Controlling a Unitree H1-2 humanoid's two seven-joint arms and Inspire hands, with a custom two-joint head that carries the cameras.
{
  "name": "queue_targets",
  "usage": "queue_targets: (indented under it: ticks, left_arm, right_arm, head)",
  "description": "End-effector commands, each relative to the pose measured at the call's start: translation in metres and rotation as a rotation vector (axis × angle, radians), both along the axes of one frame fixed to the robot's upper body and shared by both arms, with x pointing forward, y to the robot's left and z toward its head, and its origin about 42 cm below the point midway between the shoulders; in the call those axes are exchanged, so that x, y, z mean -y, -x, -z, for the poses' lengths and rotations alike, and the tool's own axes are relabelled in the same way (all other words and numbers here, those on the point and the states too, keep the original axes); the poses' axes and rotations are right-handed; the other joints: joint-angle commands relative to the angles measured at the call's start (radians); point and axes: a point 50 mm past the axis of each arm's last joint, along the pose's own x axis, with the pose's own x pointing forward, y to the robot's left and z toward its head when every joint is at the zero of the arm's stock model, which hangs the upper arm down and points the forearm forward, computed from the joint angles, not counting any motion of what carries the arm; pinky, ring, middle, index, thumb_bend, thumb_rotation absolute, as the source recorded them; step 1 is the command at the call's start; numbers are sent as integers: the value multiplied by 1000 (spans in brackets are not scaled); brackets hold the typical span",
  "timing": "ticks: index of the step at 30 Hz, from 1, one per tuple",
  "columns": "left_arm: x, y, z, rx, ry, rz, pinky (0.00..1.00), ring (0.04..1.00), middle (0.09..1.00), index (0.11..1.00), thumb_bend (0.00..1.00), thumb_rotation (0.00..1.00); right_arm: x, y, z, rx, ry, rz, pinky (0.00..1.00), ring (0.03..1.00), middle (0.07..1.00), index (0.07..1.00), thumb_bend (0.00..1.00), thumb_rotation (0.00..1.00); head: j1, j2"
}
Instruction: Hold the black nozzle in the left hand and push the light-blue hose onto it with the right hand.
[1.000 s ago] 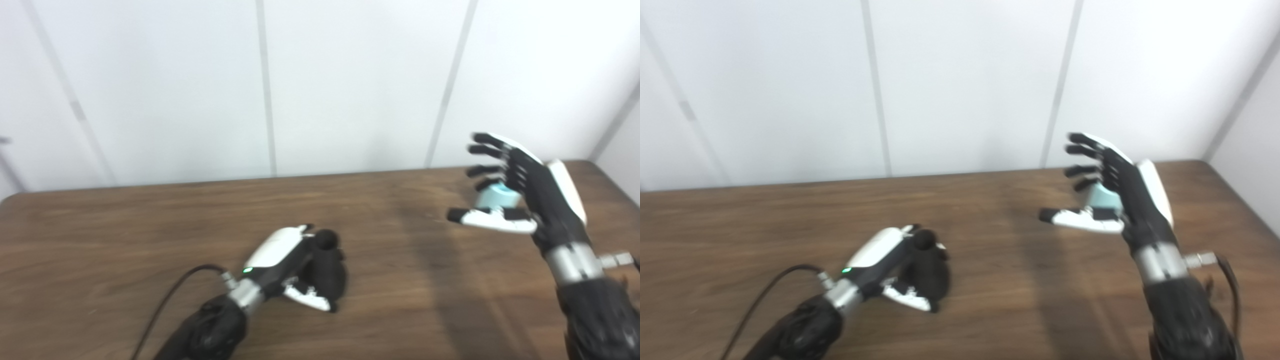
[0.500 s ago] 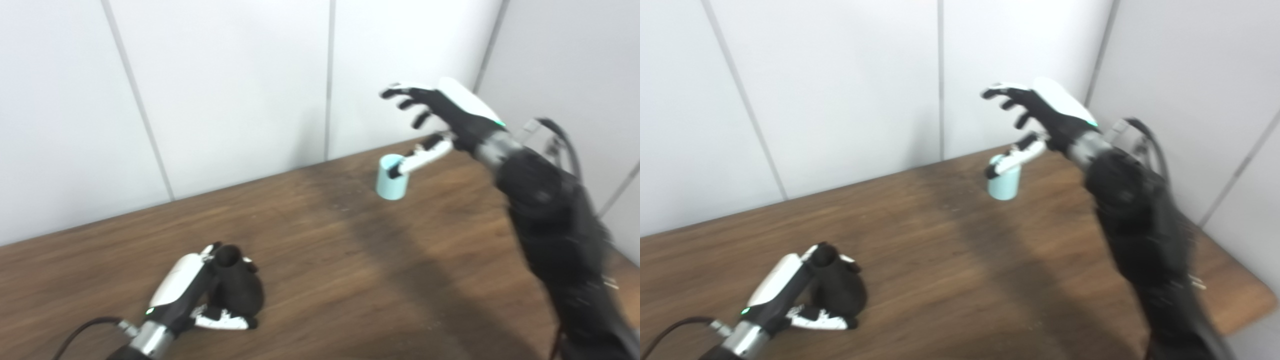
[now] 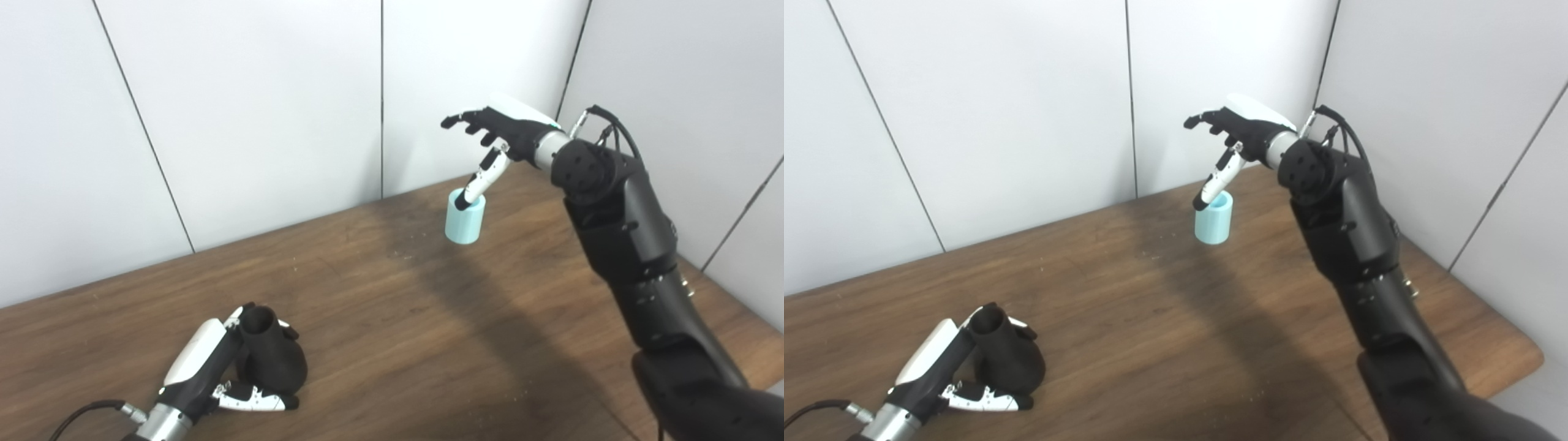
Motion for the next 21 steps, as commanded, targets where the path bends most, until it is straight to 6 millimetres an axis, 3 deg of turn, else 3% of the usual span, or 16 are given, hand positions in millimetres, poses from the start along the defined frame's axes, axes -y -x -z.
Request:
queue_targets:
  ticks: [1,8,21]
  left_arm:
    - [-40,16,50,-188,-211,-52,1000,624,477,490,525,0]
    - [-44,16,49,-191,-201,-54,1000,628,468,494,526,0]
    - [-46,15,48,-191,-192,-65,1000,627,467,494,526,0]
  right_arm:
    - [1,-6,-35,105,42,-1,843,930,957,870,930,106]
    - [1,-28,-24,40,95,35,821,913,960,874,933,94]
    - [12,-44,1,-11,137,96,794,920,956,874,914,97]
  head:
    - [-1,1]
    - [4,1]
    - [19,-1]
